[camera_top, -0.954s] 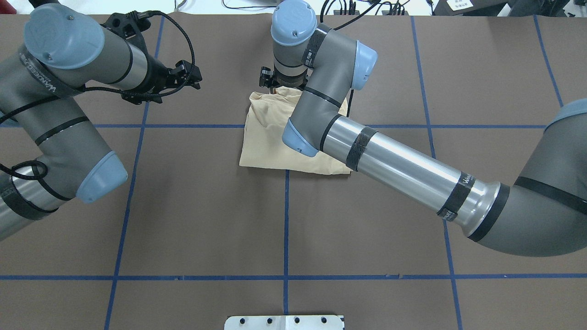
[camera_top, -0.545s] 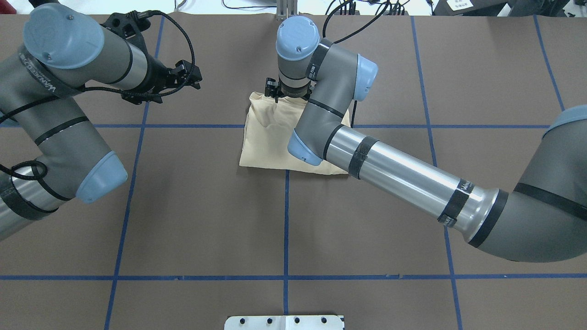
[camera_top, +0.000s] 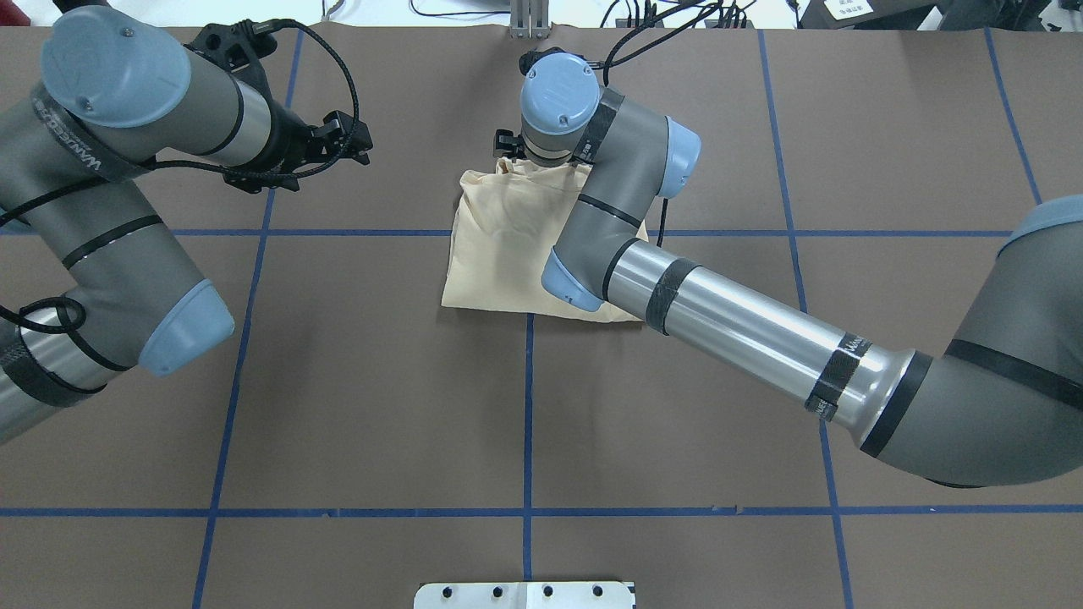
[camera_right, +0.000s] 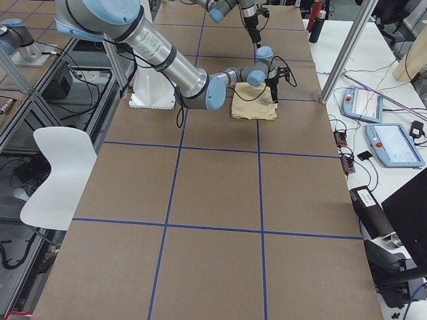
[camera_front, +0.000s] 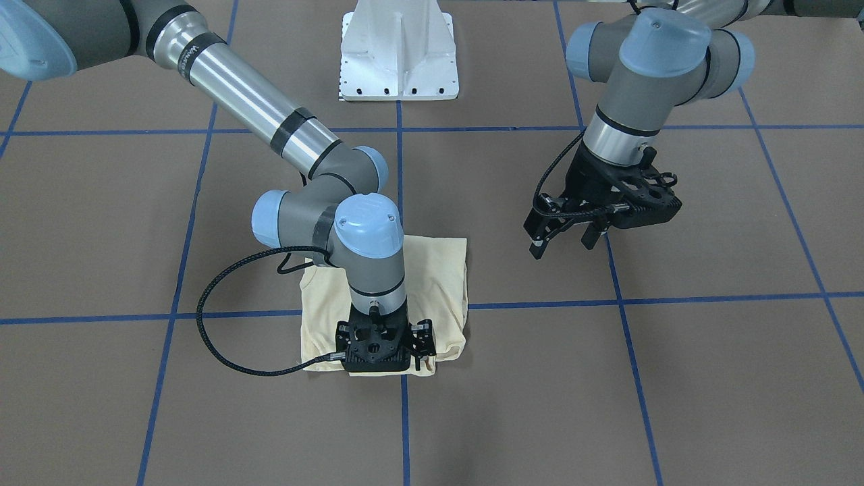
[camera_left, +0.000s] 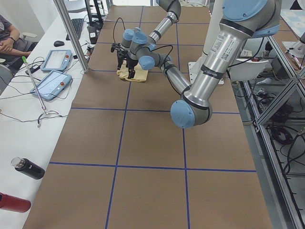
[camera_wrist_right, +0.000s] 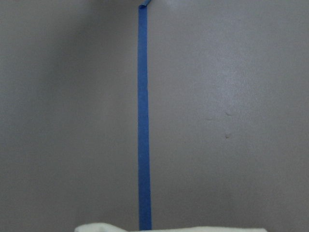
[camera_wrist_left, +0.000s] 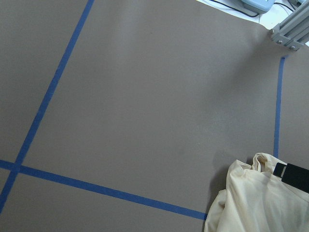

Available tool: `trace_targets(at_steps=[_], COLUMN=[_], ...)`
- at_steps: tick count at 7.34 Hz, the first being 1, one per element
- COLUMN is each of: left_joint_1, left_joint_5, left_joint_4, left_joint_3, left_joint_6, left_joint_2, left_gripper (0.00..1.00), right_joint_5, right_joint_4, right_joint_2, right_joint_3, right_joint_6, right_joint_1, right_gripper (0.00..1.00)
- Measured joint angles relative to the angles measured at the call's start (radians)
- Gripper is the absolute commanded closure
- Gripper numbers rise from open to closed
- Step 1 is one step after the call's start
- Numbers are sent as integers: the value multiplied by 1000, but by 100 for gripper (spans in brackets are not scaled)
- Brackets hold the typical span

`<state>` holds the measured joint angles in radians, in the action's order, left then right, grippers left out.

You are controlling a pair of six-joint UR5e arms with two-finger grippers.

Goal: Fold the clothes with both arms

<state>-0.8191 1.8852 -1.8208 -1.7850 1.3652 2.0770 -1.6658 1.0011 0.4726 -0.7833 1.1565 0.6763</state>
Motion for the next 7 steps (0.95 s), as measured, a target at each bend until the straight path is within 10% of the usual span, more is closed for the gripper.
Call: trace_targets(at_steps=[2, 7], left_joint_1=[-3, -50], left_joint_5=[1, 23], left_joint_4=[-1, -28], left_joint_3=[-6, -124], left_joint_6=[-10, -135], left_joint_2=[-2, -175], left_gripper=[1, 0], right_joint_5=[-7, -339], right_joint_4=[20, 437], right_joint_2=[10, 321], right_joint_3=[-25, -542], right_joint_6=[-40, -275], right_joint_1=[31, 256], right_gripper=[0, 0])
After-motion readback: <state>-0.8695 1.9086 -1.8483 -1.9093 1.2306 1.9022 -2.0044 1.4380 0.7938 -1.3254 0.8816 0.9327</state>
